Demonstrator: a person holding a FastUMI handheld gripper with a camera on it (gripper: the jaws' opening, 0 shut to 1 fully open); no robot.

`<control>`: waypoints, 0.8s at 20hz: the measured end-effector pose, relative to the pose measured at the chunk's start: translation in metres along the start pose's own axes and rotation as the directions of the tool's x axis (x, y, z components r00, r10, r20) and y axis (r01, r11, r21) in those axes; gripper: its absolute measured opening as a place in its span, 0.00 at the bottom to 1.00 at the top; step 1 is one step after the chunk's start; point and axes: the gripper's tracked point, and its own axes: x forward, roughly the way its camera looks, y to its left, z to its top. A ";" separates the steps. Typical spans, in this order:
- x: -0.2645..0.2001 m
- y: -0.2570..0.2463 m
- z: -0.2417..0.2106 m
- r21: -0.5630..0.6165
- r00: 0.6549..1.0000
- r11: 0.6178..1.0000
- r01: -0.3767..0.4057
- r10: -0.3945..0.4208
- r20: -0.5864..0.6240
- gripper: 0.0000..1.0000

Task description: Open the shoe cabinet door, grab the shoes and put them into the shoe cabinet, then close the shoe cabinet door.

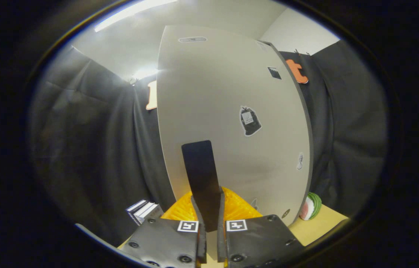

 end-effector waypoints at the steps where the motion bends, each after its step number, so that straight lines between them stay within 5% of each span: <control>1: -0.002 -0.001 0.000 0.005 1.000 1.000 -0.004 0.004 -0.003 0.13; 16: -0.111 -0.111 0.019 0.042 0.996 0.995 0.091 -0.091 -0.014 0.11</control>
